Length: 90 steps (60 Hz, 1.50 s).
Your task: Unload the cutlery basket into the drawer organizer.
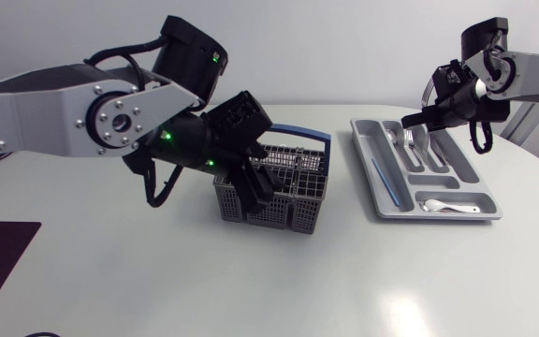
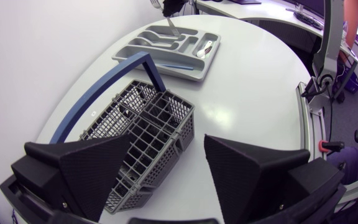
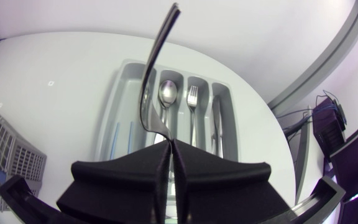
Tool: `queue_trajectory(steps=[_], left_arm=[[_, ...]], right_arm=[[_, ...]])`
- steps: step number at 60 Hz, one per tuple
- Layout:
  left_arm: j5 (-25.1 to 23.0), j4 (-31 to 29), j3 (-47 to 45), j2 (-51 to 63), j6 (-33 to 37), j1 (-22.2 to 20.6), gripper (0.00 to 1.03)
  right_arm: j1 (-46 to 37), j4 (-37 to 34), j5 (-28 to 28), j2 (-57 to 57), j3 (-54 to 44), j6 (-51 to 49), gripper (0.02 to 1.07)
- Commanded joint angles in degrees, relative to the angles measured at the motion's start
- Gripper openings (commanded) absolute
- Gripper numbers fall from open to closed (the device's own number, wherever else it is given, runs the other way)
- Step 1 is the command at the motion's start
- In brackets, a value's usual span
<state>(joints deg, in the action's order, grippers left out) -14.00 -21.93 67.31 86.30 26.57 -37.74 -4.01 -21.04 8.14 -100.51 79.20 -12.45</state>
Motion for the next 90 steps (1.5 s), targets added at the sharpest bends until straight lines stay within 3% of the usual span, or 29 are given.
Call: queue_trajectory(steps=[1,12,61,70,76,90], left_arm=[[0.4,1.0,-2.4,-2.0,-1.3,-0.5,0.98],[0.4,2.7,-5.1,-4.1,-0.9,-0.5,0.98],[1.7,3.5,-7.1,-5.7,-1.0,-1.4,0.98],[2.6,3.5,-6.8,-5.8,-1.0,-1.7,0.98],[3.1,3.5,-6.9,-5.8,-0.8,-2.3,0.98],[4.8,3.6,-6.9,-8.1,-0.8,-1.6,0.98]], right_arm=[[-1.8,-1.7,2.3,-4.7,5.4,2.8,0.07],[-3.8,-2.7,5.0,-13.0,11.4,4.0,0.07],[-5.9,2.1,7.2,-35.5,27.4,6.4,0.08],[-4.9,3.3,7.3,-34.0,25.2,5.9,0.47],[-4.2,5.5,7.1,-29.0,20.4,5.7,0.67],[-2.7,10.0,4.2,-9.1,4.2,4.7,0.71]])
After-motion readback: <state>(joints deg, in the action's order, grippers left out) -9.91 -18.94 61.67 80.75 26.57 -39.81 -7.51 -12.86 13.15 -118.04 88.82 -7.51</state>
